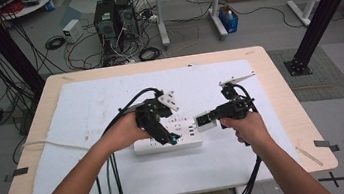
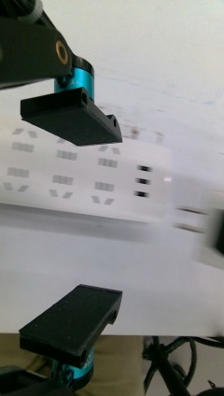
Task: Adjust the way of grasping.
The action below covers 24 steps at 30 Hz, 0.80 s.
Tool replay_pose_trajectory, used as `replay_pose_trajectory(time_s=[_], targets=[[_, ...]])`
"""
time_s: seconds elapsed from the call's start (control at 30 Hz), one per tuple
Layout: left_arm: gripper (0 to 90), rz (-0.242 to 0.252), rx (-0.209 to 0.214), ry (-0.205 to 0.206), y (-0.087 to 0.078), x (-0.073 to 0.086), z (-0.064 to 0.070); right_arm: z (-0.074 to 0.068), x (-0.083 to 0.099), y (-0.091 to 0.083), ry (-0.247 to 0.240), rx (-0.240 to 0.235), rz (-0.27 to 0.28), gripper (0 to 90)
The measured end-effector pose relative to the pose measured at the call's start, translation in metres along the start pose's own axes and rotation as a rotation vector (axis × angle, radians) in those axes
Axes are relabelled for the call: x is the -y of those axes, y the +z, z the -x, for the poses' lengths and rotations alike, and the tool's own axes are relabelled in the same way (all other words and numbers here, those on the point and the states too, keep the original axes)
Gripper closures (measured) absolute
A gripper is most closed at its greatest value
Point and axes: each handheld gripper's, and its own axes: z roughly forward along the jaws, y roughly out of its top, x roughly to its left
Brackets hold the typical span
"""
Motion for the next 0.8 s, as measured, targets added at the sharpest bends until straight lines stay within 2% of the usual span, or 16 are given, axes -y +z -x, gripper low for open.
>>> replay_pose_trajectory(time_s=[0.03, 0.07, 0.1, 0.13, 0.17, 0.23, 0.33, 0.5, 0.6, 0.73, 0.8], targets=[[20.7, -0.016, -0.007, -0.023, -0.003, 0.007, -0.004, 0.0, -0.002, -0.002, -0.035, 0.041, 0.008, 62.1], [20.6, -0.03, -0.014, -0.045, -0.005, 0.014, -0.007, 0.0, -0.003, -0.004, -0.047, 0.063, 0.003, 62.1], [20.6, -0.042, -0.022, -0.063, -0.008, 0.021, -0.011, 0.001, -0.005, -0.006, -0.053, 0.072, 0.01, 62.1], [20.6, -0.042, -0.022, -0.063, -0.008, 0.021, -0.011, 0.001, -0.005, -0.006, -0.053, 0.072, 0.01, 62.1], [20.6, -0.066, -0.035, -0.087, -0.014, 0.032, -0.016, 0.002, -0.006, -0.008, -0.063, 0.076, 0.01, 62.1], [20.6, -0.092, -0.053, -0.105, -0.022, 0.045, -0.022, 0.001, -0.01, -0.011, -0.104, 0.117, -0.009, 62.1], [20.6, -0.114, -0.051, -0.111, -0.032, 0.06, -0.028, -0.002, -0.014, -0.012, -0.141, 0.152, -0.028, 62.1], [20.6, -0.13, -0.06, -0.151, -0.047, 0.082, -0.036, -0.007, -0.02, -0.016, -0.18, 0.187, -0.045, 62.1], [20.6, -0.17, -0.074, -0.16, -0.053, 0.094, -0.04, -0.01, -0.025, -0.018, -0.21, 0.207, -0.066, 62.0], [20.6, -0.184, -0.084, -0.191, -0.057, 0.108, -0.041, -0.016, -0.029, -0.019, -0.271, 0.233, -0.084, 62.1], [20.6, -0.189, -0.075, -0.199, -0.059, 0.115, -0.04, -0.019, -0.031, -0.019, -0.293, 0.255, -0.086, 62.0]])
